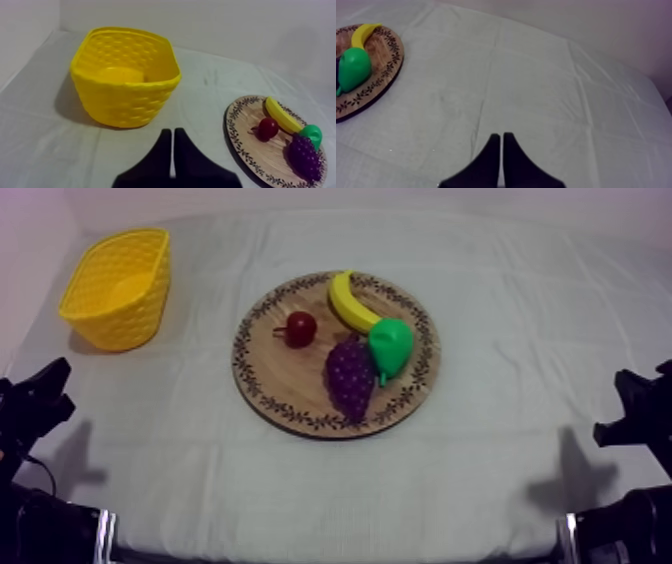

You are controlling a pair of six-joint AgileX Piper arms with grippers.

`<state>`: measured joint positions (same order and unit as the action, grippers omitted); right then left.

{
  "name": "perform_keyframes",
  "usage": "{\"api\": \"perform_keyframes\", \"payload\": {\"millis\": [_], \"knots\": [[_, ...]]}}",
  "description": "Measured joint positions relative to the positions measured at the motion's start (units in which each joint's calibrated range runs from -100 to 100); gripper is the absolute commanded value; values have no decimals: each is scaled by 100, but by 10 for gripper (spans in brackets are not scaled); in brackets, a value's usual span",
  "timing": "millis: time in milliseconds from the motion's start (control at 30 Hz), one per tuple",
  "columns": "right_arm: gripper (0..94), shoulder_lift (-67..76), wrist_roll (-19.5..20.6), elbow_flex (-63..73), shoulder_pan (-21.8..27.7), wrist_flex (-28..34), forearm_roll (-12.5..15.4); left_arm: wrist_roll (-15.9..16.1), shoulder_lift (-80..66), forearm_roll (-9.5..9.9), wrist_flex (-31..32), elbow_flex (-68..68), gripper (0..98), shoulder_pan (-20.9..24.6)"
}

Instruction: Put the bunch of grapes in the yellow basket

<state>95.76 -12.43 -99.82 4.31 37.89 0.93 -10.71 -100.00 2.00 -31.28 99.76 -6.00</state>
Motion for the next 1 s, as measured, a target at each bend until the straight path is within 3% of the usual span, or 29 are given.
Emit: {"api": "perform_keyframes", "payload": {"millis": [433, 1000], "knots": [[3, 0, 0, 0, 0, 0, 0, 6, 0, 0, 0, 0, 1, -40], [3, 0, 0, 0, 0, 0, 0, -38, 0, 4, -10, -8, 1, -811]]}}
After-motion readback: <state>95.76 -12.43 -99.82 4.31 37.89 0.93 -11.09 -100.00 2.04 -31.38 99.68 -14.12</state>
